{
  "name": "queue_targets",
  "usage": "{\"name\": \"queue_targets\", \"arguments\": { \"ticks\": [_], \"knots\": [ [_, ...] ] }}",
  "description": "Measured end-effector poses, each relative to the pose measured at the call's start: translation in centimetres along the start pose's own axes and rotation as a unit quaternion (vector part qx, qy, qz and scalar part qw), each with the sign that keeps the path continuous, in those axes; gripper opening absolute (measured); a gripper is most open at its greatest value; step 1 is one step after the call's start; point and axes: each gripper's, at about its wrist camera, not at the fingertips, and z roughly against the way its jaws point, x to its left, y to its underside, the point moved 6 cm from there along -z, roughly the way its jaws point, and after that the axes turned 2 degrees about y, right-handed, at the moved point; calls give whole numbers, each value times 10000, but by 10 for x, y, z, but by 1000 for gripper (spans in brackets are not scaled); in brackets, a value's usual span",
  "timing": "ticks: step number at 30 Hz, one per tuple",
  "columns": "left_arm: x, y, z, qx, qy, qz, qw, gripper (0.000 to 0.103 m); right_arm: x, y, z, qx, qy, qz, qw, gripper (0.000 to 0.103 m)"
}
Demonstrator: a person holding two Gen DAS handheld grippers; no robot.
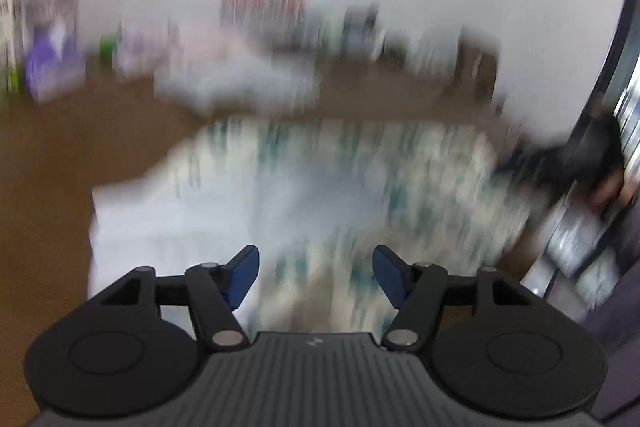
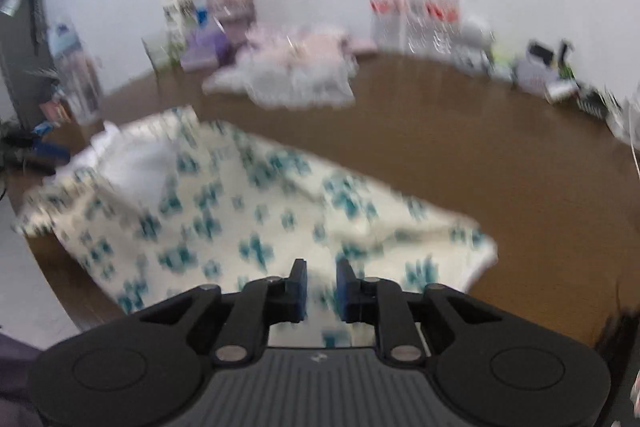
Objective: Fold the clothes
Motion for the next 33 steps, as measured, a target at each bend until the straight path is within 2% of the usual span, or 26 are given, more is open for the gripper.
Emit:
{"name": "queue_targets", "arguments": {
  "ticks": [1, 2, 3, 4, 5, 6, 7, 8, 9, 11, 12, 15, 16, 17, 19, 21, 22, 23, 24, 26, 28, 31, 33],
  "knots": [
    [5, -19, 6, -194, -123, -43, 9997, 66, 4, -10, -13, -34, -292, -3, 9996, 16],
    [7, -32, -7, -78, -553, -294, 9980, 65, 10, -18, -29, 31, -622, 11, 9981, 16],
    [5, -42, -31, 70, -724, -496, 9961, 65, 16, -26, -45, 95, -952, 26, 9954, 13],
    [4, -53, -55, 217, -895, -697, 9933, 65, 17, -32, -63, 200, -1047, 13, 9943, 12],
    [2, -61, -80, 374, -1030, -880, 9901, 64, 12, -38, -83, 353, -860, -32, 9957, 12],
    [0, -62, -108, 583, -970, -939, 9891, 63, 2, -42, -100, 463, -557, -163, 9972, 11],
    [2, -57, -126, 763, -1017, -908, 9877, 57, -15, -46, -109, 411, -194, -449, 9980, 1],
    [4, -52, -143, 944, -1064, -878, 9859, 53, -32, -51, -112, 228, 72, -797, 9965, 1],
    [6, -47, -158, 1077, -1104, -832, 9845, 55, -50, -55, -115, 44, 338, -1142, 9929, 6],
    [18, -39, -154, 800, -1103, -555, 9891, 65, -67, -58, -114, -155, 902, -1232, 9881, 10],
    [23, -36, -150, 840, -1060, -414, 9900, 65, -66, -59, -112, -200, 999, -1147, 9882, 10],
    [28, -40, -132, 1022, -935, -202, 9902, 63, -58, -67, -102, -325, 979, -858, 9910, 10],
    [22, -49, -120, 833, -691, -143, 9940, 63, -52, -72, -96, -410, 964, -652, 9924, 11],
    [16, -62, -109, 510, -403, -94, 9978, 63, -45, -76, -93, -407, 855, -473, 9944, 14],
    [3, -80, -111, 206, -182, -120, 9996, 62, -32, -82, -108, -58, 174, -306, 9994, 13],
    [-15, -81, -143, 311, -333, -604, 9971, 56, -33, -83, -131, 195, -66, -454, 9988, 11],
    [-22, -80, -158, 379, -437, -836, 9948, 46, -40, -85, -141, 226, 68, -608, 9979, 8],
    [-22, -73, -174, 540, -719, -1008, 9908, 38, -53, -86, -148, 159, 417, -826, 9956, 0],
    [-21, -66, -187, 661, -980, -1147, 9863, 35, -66, -87, -149, 107, 642, -1075, 9921, 0],
    [-11, -58, -187, 401, -1095, -878, 9893, 44, -90, -86, -141, 38, 791, -1646, 9832, 6],
    [0, -55, -185, 338, -1067, -505, 9924, 51, -95, -89, -120, -211, 697, -1771, 9815, 10],
    [8, -52, -182, 339, -1154, -297, 9923, 56, -68, -83, -85, -349, 156, -1102, 9932, 10],
    [8, -50, -181, 324, -1200, -290, 9918, 57, -43, -68, -88, -64, -161, -659, 9977, 8]
  ]
}}
